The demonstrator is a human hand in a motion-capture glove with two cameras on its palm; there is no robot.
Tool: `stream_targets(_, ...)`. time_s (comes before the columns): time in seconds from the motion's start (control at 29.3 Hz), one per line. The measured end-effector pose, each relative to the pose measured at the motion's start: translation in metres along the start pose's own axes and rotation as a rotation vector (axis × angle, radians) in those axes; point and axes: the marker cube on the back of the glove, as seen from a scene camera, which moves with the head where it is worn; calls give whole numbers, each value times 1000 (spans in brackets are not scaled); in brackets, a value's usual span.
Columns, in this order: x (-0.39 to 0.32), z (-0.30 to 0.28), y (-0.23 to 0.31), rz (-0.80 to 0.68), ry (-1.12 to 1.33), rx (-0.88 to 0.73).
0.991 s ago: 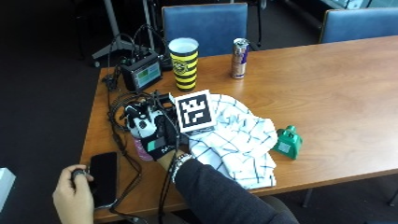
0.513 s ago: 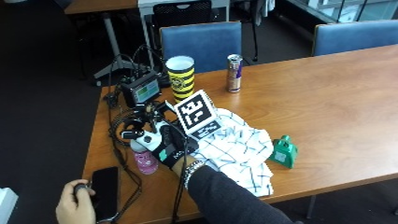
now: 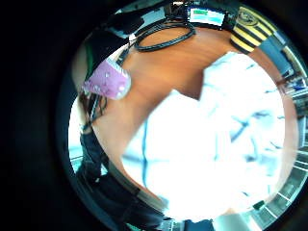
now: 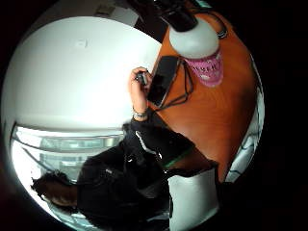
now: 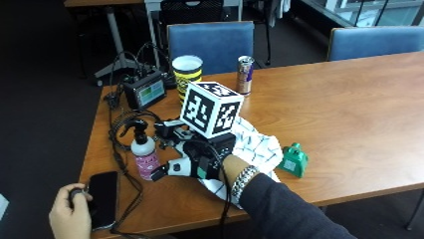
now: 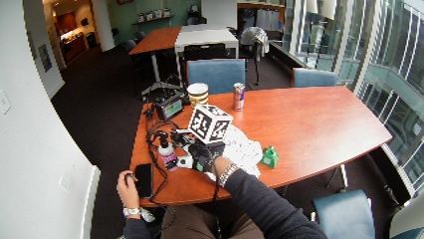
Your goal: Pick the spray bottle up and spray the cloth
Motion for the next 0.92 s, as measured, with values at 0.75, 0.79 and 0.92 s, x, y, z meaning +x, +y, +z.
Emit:
stream_targets(0.75,-39,0,82,-145,303,-54)
stream_targets(0.79,-40,-1,83,-145,302,-58)
stream_targets(0.92,-43,-2,87,-145,296,-62)
